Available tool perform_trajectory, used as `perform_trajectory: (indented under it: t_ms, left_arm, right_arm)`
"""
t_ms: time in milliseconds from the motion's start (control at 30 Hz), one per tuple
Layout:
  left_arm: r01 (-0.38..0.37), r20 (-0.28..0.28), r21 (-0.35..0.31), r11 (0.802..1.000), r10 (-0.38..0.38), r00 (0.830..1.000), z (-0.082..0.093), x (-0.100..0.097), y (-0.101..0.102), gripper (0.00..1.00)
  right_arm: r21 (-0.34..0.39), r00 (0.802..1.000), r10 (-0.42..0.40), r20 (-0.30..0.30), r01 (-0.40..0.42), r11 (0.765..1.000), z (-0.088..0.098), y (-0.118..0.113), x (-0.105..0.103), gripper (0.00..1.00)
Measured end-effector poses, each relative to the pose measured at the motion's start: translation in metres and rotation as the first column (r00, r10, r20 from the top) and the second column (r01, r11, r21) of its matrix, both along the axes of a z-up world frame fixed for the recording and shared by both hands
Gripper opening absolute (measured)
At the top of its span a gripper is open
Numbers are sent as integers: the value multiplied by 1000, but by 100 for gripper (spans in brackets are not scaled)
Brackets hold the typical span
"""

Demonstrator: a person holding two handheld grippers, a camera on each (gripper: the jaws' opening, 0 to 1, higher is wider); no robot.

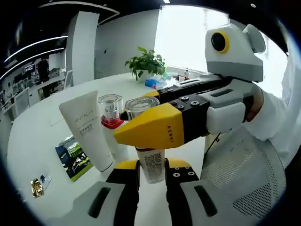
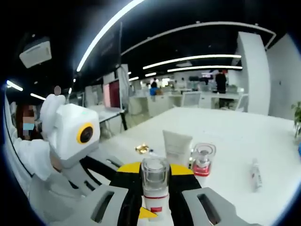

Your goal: Arrange the skincare products in the storage area until every visible bottle or jar stands upright without overlapping.

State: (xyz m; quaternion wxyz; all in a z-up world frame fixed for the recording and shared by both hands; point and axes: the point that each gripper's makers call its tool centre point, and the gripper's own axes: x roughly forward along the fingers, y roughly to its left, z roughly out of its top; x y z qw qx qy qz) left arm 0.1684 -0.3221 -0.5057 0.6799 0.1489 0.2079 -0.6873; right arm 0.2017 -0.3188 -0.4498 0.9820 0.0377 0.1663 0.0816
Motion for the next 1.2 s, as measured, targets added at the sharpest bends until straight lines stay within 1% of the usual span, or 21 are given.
perform_trajectory:
  t_ms: [33, 67, 100, 133, 167, 200, 300, 367, 400, 500, 700, 800, 933, 1200]
  left_arm:
    - [11, 17, 10, 1000, -11, 1000, -4, 0, 0, 15]
    - [24, 40, 4, 1000, -24, 999, -5, 1, -1, 15]
    - [21, 38, 11, 1000, -21, 999, -7, 1, -1, 15]
    - [37, 50, 22, 999, -38, 998, -10, 0, -1, 15]
    - [63, 84, 15, 998, -64, 994, -11, -1, -2, 15]
    - [47, 72, 21, 999, -48, 996, -15, 1, -2, 15]
    - [63, 77, 27, 998, -65, 995, -20, 1, -3, 15]
    - [79, 102, 12, 997, -79, 992, -23, 5, -5, 15]
    - [77, 101, 15, 997, -78, 992, -26, 7, -6, 15]
    - [106, 125, 9, 994, -106, 986, -29, 10, -10, 15]
    - [132, 105, -9, 991, -131, 986, -39, 12, -14, 15]
    - [129, 89, -17, 992, -127, 988, -45, 15, -14, 15]
    - [138, 95, -6, 990, -136, 986, -52, 14, -14, 15]
    - [138, 89, 9, 990, -139, 986, -62, 15, -15, 15]
  right_arm:
    - [9, 1000, -8, -15, 8, 1000, -5, -2, -1, 12]
    - [8, 1000, -8, -11, 8, 1000, -6, -3, -2, 12]
    - [8, 1000, -7, -18, 7, 1000, -8, -3, -3, 12]
    - [14, 999, -11, -38, 12, 1000, -13, -4, -5, 12]
    - [13, 999, -10, -36, 10, 1000, -14, -4, -5, 12]
    - [13, 999, -10, -48, 11, 1000, -17, -5, -6, 12]
    - [16, 997, -8, -71, 10, 1000, -22, -7, -6, 12]
    - [8, 997, -11, -79, 12, 1000, -24, -9, -6, 12]
    - [-13, 994, -12, -108, 11, 1000, -30, -11, -7, 12]
    - [-15, 993, -8, -119, 6, 1000, -33, -13, -5, 12]
    - [-46, 986, -6, -166, -2, 999, -44, -17, -3, 12]
    - [-52, 984, -5, -179, -4, 999, -50, -17, -4, 12]
    - [-66, 979, -1, -203, -13, 998, -58, -15, -4, 12]
    - [-99, 972, -2, -234, -22, 995, -67, -14, -3, 12]
